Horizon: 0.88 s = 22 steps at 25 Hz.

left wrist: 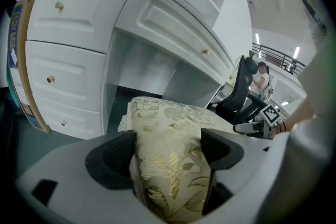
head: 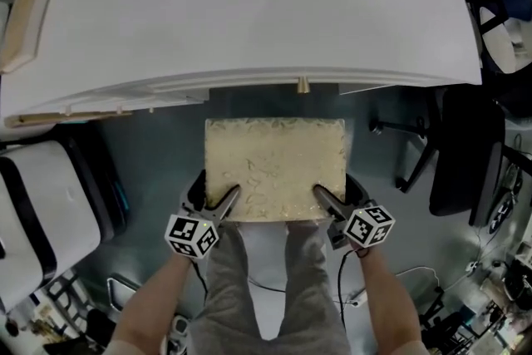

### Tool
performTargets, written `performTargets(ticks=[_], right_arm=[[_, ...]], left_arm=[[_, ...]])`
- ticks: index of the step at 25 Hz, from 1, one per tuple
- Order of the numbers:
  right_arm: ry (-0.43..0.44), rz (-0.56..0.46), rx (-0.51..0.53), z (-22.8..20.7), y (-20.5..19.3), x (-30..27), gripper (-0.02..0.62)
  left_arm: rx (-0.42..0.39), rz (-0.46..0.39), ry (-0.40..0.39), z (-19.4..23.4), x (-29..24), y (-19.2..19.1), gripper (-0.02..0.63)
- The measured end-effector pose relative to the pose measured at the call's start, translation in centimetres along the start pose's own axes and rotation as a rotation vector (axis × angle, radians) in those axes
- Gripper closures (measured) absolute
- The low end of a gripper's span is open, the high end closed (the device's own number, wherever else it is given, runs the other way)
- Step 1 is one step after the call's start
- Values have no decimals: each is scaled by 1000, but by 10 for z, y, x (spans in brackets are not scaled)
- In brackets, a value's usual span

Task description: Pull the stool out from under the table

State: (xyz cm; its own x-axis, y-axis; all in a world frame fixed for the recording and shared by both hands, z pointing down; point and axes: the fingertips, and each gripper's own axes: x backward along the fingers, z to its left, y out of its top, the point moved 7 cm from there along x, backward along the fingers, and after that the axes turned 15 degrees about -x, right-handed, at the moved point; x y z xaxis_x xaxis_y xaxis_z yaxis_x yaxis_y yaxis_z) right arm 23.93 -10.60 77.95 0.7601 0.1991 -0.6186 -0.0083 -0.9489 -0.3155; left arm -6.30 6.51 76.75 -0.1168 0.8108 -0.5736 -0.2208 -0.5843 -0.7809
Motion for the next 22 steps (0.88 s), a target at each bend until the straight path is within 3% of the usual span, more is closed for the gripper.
performTargets(ticks=[14, 22], right_arm=[[48, -29, 62, -36, -4, -36, 121], [16, 30, 82, -47, -36, -24, 121]], left_arm=[[-1, -58, 17, 12, -32, -38, 190], [-19, 30, -15, -2, -17, -65, 190]])
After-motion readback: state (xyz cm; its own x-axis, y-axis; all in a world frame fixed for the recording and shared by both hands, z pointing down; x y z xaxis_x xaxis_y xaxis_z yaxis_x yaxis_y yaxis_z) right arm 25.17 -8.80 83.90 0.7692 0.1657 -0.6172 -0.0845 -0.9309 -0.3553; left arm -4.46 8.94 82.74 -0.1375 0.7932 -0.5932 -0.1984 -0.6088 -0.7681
